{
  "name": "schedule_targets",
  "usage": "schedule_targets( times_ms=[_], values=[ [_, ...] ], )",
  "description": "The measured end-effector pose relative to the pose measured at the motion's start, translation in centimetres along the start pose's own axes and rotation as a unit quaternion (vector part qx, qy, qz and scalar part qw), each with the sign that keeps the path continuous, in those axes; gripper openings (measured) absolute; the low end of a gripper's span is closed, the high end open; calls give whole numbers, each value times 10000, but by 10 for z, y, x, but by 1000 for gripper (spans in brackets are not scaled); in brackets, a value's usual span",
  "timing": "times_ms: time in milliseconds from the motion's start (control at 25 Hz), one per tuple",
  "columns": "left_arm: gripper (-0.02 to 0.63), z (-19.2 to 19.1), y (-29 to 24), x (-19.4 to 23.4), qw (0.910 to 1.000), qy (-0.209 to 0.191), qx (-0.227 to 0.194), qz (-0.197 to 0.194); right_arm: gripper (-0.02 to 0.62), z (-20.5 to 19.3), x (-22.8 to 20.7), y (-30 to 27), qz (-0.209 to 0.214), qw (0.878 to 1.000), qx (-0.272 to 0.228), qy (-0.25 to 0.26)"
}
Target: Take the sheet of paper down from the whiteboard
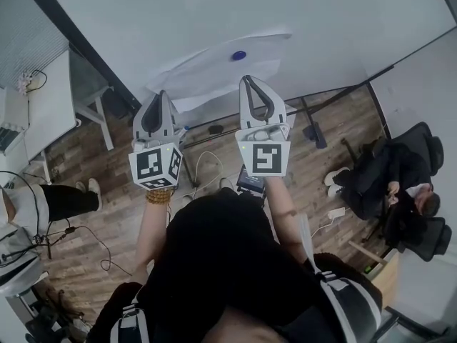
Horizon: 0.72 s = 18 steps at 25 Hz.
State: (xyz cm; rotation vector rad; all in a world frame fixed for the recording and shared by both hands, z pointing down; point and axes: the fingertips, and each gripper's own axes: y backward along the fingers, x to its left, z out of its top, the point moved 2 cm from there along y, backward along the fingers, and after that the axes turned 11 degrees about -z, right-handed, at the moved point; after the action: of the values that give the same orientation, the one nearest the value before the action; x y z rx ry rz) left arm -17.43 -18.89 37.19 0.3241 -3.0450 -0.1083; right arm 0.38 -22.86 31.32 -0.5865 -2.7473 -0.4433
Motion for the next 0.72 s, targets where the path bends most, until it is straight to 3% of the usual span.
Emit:
schedule_targets(
  times_ms=[720],
  values=[
    [17,1,0,-2,9999,-33,12,136,75,0,-9,-23,38,9999,55,105]
  ],
)
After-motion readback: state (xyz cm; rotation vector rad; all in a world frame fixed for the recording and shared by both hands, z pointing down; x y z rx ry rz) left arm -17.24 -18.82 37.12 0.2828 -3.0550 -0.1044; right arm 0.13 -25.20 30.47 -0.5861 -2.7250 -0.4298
